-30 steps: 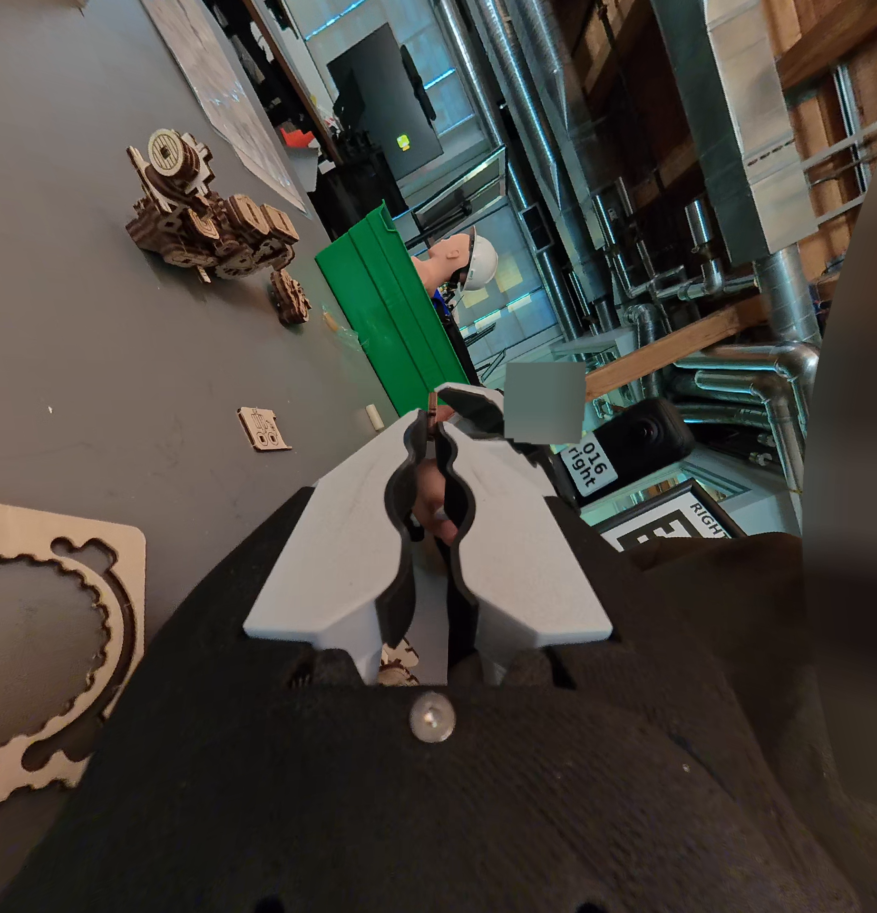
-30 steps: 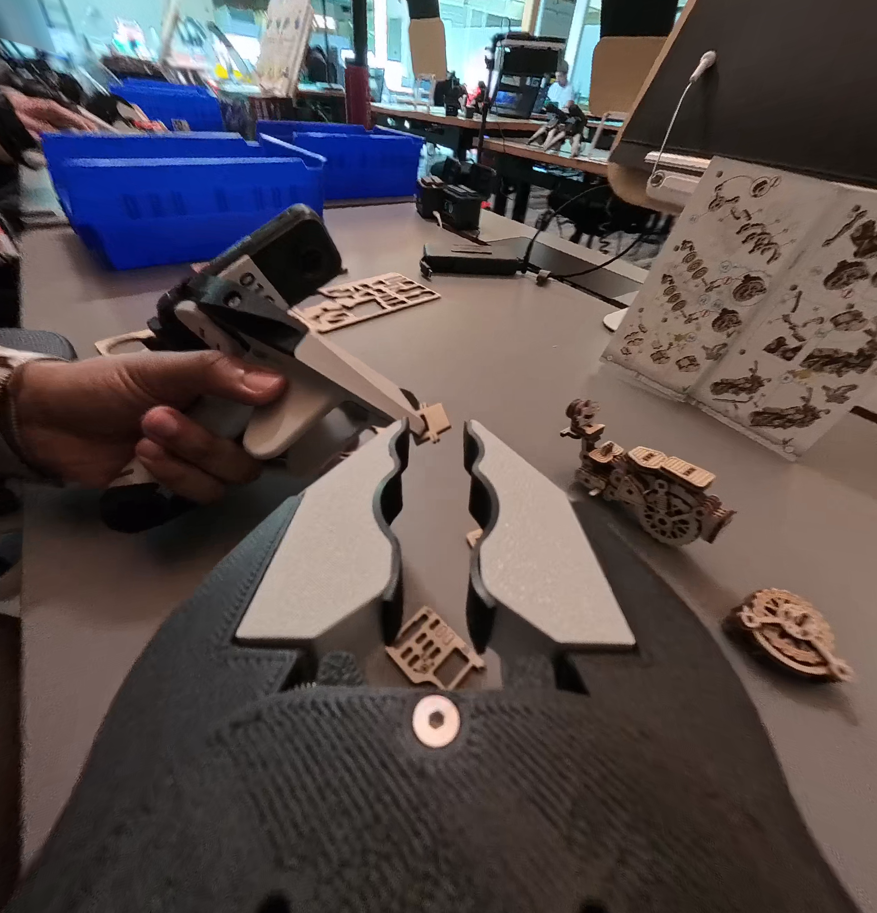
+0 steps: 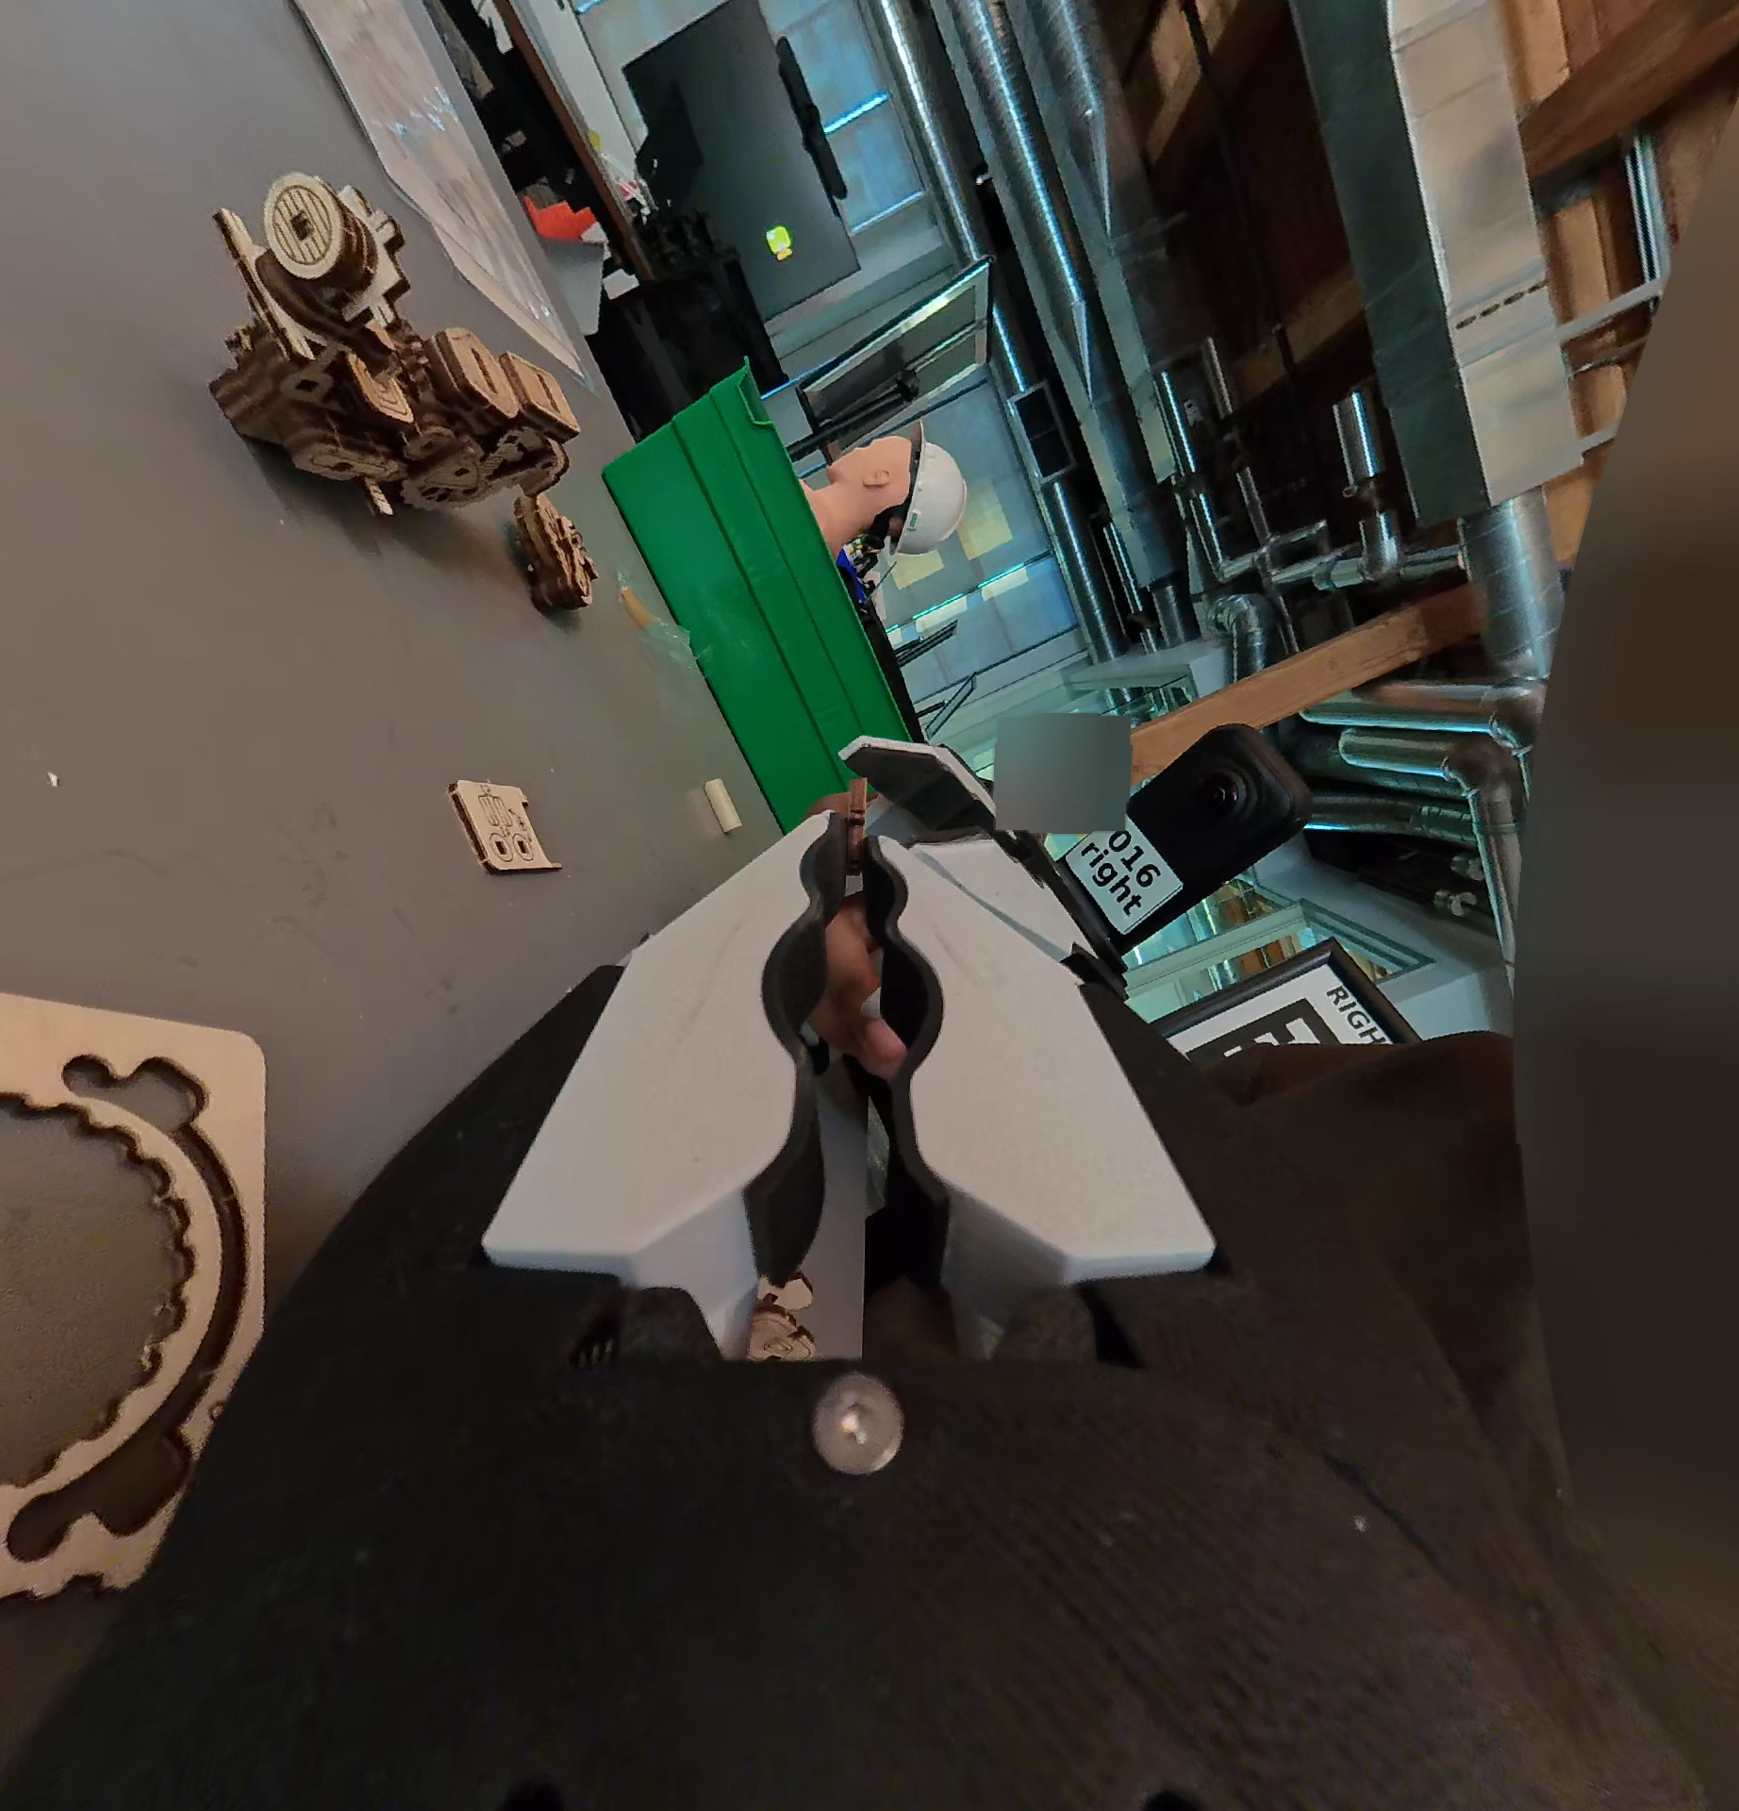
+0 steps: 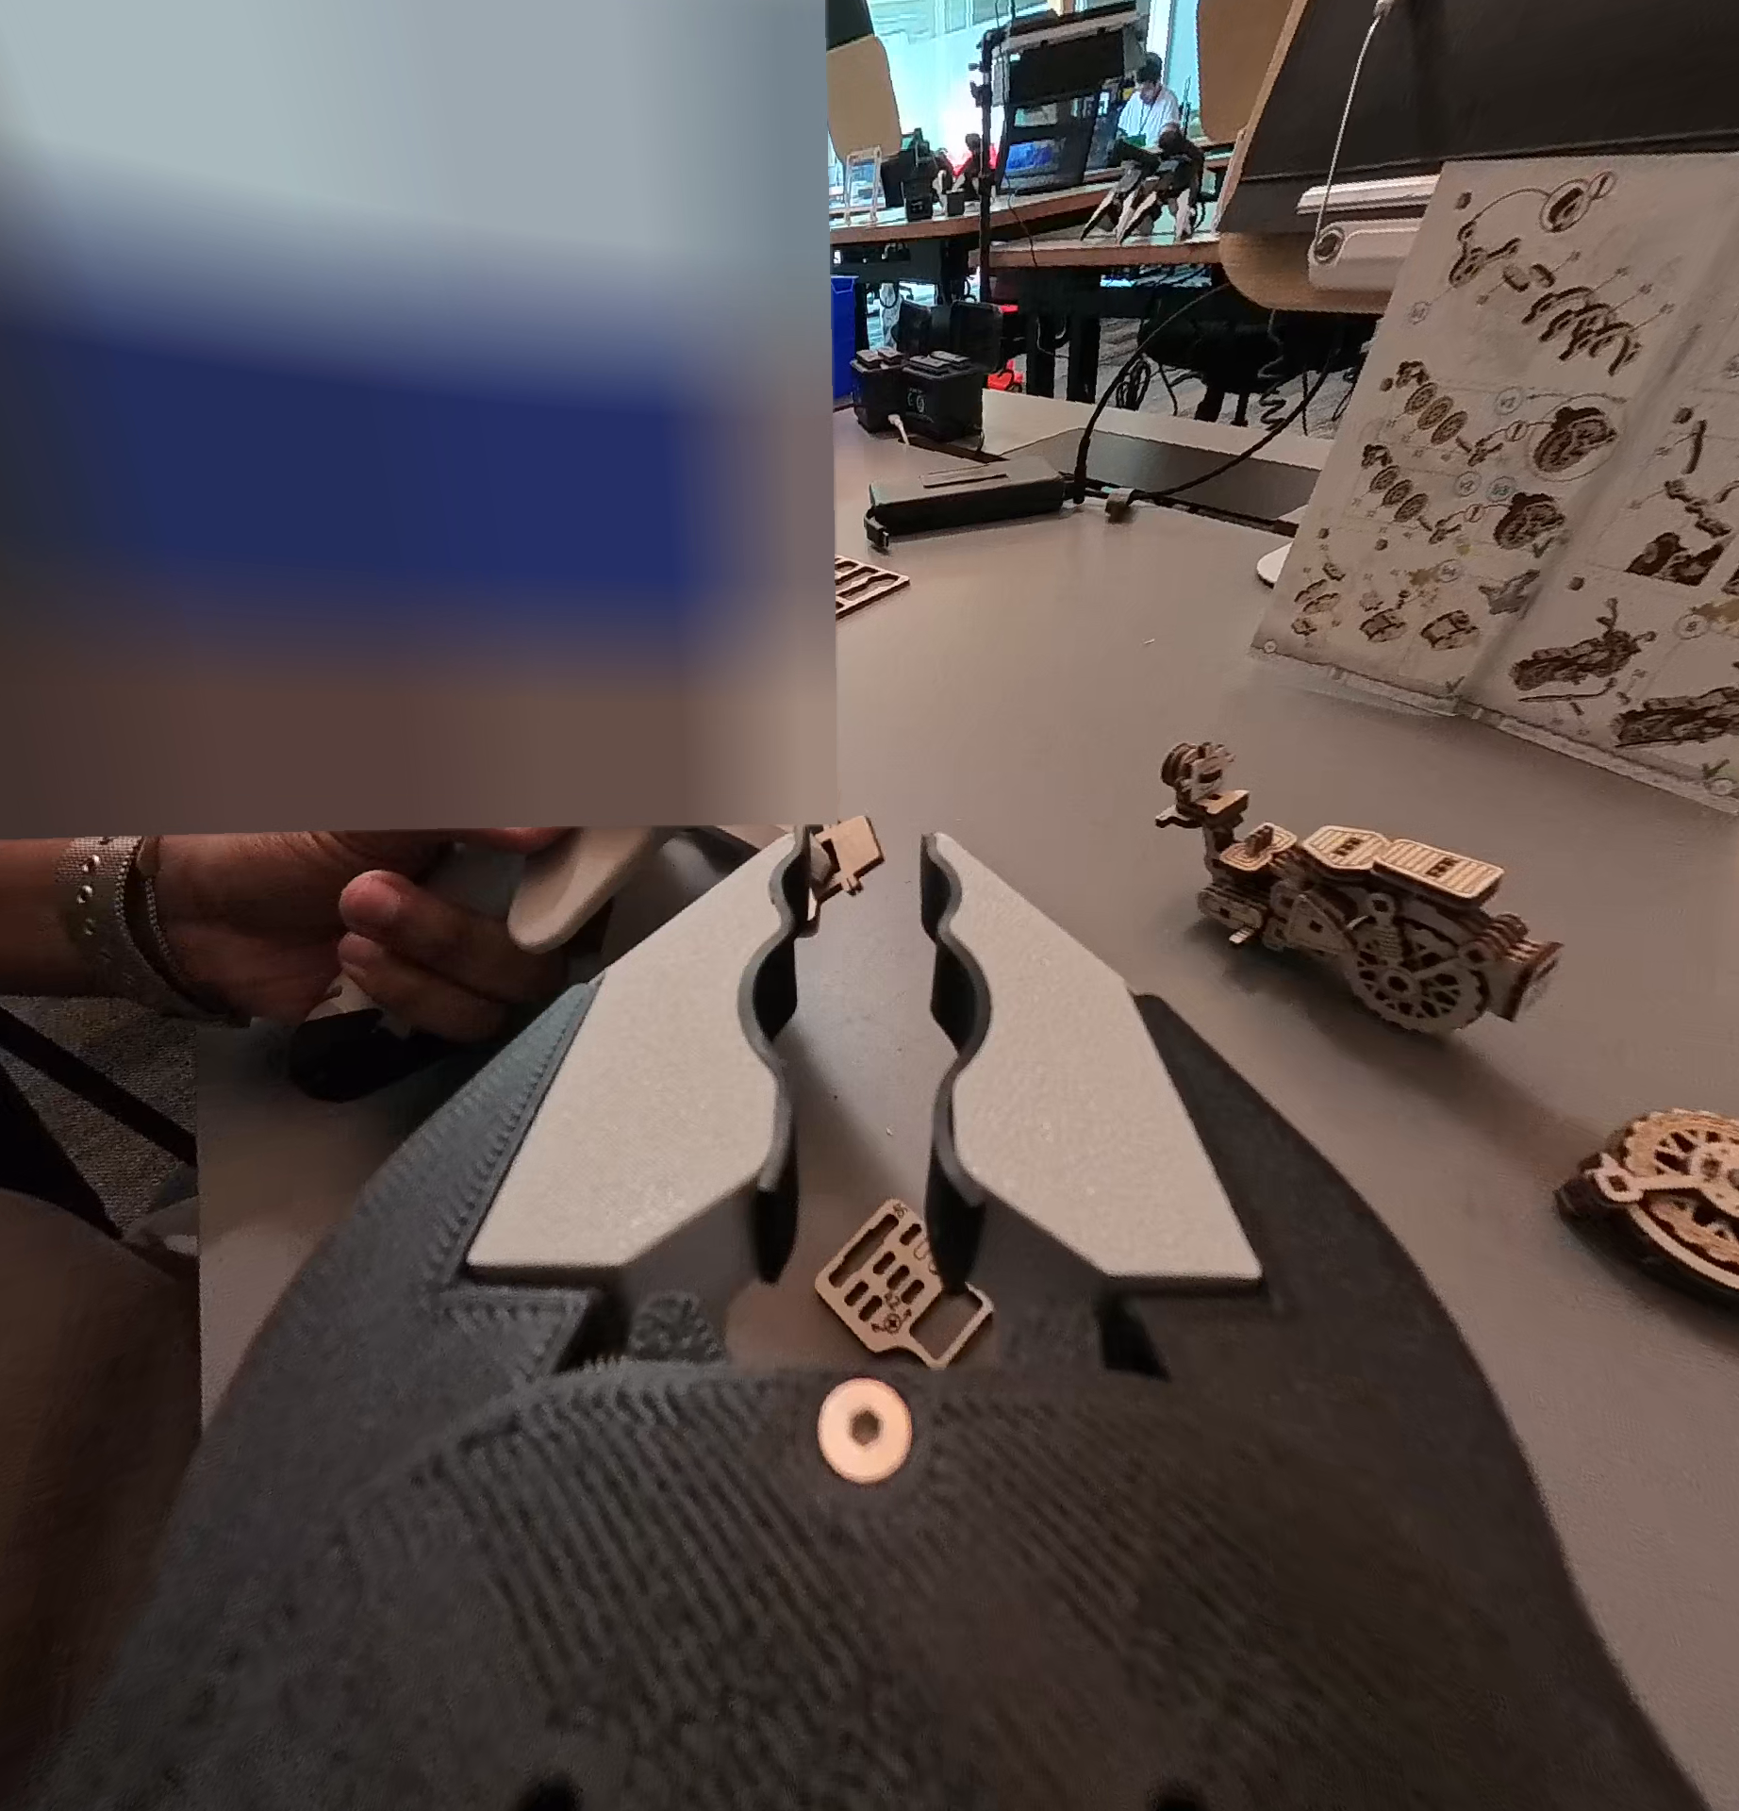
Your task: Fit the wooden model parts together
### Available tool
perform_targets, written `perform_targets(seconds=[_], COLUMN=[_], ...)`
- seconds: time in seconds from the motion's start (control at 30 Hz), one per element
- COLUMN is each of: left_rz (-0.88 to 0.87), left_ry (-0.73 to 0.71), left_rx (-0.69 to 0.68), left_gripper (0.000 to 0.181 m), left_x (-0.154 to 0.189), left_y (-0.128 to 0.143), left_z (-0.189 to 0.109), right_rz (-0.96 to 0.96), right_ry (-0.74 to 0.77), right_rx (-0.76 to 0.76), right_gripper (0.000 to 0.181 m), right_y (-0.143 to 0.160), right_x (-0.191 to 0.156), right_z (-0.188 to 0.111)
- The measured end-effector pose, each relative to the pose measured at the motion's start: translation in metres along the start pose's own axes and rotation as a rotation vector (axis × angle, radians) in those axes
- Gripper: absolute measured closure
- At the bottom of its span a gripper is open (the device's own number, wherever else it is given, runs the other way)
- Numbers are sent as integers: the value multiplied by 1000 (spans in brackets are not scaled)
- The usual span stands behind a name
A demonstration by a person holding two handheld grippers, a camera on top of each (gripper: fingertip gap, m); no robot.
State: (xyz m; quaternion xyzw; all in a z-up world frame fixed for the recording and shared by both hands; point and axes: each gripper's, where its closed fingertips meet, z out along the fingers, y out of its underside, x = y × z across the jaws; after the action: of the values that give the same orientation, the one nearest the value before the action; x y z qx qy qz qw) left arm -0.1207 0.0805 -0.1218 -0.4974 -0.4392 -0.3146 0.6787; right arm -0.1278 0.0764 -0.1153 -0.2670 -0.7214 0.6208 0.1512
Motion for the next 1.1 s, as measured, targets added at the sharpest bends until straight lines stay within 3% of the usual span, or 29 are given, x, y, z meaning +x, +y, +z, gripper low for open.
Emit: perform_targets(seconds=[0.03,1.1], left_rz=[-1,-3], left_ry=[0,-1], left_rx=[0,1], left_gripper=[181,181], left_x=[0,0], left_y=[0,0], left_z=[0,0], right_rz=[1,-1], right_ry=[0,0], right_rx=[0,-6], right_gripper=[161,161], right_y=[0,1], right_x=[0,-1], right_z=[0,0])
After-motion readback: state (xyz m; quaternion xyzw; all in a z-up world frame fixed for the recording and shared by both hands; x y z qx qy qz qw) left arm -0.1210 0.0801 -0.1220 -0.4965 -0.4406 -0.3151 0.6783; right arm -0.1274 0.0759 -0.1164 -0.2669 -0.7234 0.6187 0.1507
